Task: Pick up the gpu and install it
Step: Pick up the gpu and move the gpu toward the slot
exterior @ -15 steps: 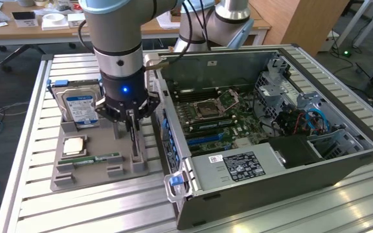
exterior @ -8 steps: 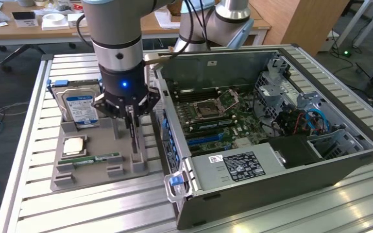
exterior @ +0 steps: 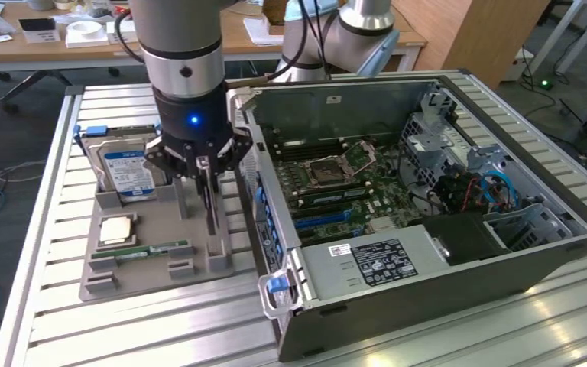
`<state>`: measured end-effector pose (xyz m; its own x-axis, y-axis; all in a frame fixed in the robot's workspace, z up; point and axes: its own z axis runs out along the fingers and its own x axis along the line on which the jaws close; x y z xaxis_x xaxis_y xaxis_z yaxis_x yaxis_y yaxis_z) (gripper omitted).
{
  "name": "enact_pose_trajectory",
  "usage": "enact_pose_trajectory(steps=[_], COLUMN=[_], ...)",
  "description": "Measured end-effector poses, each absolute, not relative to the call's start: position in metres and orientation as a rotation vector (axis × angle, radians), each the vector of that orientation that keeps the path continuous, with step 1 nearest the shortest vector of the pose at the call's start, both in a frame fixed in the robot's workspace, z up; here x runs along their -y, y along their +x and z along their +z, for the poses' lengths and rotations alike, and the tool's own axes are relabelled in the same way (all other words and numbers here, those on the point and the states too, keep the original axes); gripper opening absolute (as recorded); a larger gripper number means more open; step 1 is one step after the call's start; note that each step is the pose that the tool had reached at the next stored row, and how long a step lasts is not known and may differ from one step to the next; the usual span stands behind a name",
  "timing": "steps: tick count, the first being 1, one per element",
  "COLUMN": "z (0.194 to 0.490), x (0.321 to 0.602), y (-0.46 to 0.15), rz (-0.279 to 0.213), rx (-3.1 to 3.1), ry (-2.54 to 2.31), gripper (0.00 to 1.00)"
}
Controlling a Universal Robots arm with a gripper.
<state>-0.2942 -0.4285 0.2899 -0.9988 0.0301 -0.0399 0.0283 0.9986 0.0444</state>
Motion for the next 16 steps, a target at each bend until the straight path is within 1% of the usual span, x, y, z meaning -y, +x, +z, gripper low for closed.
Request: enact_pose_trajectory(steps=[16], z=[0.322], x=[0.428], y=[-0.294], rz=[0.068], rx=[-3.100], ry=[0.045], gripper=[0.26])
